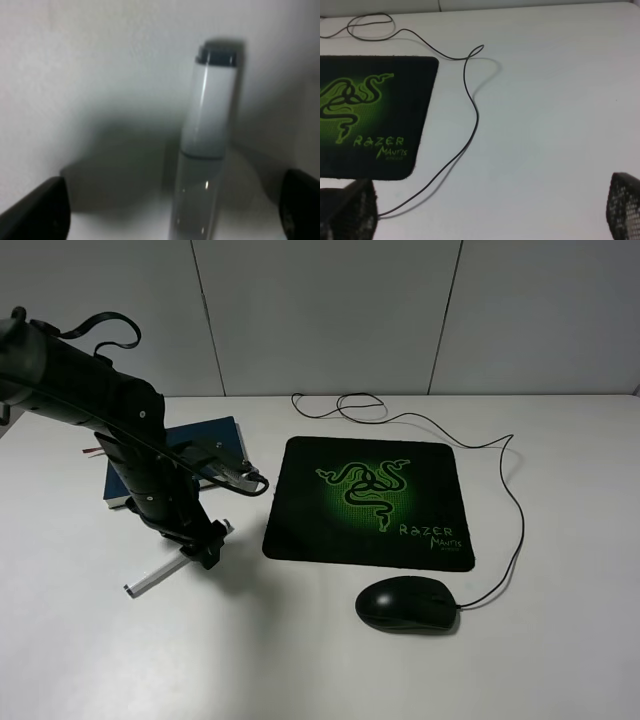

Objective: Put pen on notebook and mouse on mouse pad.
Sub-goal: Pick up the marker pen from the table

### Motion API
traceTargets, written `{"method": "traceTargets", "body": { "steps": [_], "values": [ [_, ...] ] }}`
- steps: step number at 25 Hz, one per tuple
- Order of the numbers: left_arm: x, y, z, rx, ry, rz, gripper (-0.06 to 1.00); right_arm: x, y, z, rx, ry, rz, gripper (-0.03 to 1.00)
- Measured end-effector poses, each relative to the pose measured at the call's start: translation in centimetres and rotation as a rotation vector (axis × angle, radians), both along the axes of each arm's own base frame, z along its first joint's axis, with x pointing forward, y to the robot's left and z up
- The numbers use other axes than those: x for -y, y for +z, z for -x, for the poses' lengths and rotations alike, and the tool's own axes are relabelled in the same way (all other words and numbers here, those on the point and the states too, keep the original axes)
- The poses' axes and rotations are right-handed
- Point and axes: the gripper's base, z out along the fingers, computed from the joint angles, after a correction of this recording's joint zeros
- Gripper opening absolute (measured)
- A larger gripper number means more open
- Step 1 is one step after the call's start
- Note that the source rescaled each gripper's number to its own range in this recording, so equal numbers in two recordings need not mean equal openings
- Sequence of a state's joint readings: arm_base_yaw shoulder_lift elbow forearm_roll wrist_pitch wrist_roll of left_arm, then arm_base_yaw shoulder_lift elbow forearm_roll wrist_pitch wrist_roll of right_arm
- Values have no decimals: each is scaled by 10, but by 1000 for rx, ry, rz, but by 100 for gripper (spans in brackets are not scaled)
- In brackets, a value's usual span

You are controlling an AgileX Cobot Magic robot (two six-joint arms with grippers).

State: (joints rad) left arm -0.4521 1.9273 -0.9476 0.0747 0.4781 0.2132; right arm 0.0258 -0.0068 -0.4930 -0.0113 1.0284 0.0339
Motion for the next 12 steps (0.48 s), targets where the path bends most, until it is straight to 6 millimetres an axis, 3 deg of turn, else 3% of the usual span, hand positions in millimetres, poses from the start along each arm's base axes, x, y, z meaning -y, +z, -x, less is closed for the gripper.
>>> {"method": "traceTargets", "body": {
  "steps": [8, 12],
  "values": [
    [-2, -4, 5, -11, 9, 3, 65, 0, 0, 0, 0, 0, 0, 100],
    [-1, -4, 6, -18, 14, 5, 41, 0, 0, 0, 0, 0, 0, 100]
  ]
}}
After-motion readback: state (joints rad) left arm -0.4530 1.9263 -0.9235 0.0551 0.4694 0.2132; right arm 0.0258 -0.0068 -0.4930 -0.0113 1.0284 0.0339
